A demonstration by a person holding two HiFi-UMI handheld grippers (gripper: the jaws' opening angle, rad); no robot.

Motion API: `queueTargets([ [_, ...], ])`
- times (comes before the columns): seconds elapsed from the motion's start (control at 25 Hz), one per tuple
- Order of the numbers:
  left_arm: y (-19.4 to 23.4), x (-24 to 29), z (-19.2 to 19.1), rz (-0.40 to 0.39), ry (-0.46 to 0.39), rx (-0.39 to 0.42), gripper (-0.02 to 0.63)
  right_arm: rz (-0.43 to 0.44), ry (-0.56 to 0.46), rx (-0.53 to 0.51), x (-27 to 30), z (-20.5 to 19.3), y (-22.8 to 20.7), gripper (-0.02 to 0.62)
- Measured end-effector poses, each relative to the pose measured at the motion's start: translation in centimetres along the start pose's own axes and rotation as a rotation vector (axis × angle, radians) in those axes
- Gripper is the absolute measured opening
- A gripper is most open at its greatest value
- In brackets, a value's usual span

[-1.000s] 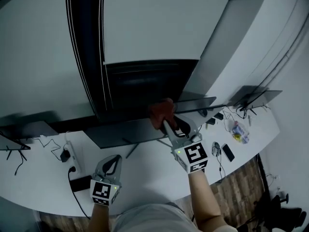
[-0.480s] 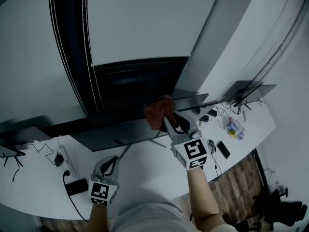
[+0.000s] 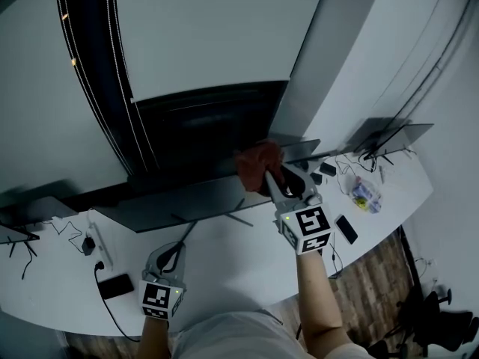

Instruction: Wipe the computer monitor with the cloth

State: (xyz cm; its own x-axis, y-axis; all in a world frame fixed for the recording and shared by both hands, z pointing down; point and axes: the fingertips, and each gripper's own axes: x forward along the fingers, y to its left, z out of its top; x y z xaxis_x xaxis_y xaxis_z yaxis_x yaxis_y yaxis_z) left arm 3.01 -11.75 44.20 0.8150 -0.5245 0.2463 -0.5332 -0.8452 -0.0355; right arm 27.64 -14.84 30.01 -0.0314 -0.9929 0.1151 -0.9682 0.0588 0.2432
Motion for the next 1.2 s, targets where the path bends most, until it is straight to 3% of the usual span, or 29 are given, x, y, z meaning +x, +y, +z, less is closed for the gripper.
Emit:
queueTargets([
  [1.2,-10.0,9.5,0.9,0.033,0.054,0.016,0.009,-0.060,-0.085,0.122,-4.8,-4.8,-16.6,0.097],
])
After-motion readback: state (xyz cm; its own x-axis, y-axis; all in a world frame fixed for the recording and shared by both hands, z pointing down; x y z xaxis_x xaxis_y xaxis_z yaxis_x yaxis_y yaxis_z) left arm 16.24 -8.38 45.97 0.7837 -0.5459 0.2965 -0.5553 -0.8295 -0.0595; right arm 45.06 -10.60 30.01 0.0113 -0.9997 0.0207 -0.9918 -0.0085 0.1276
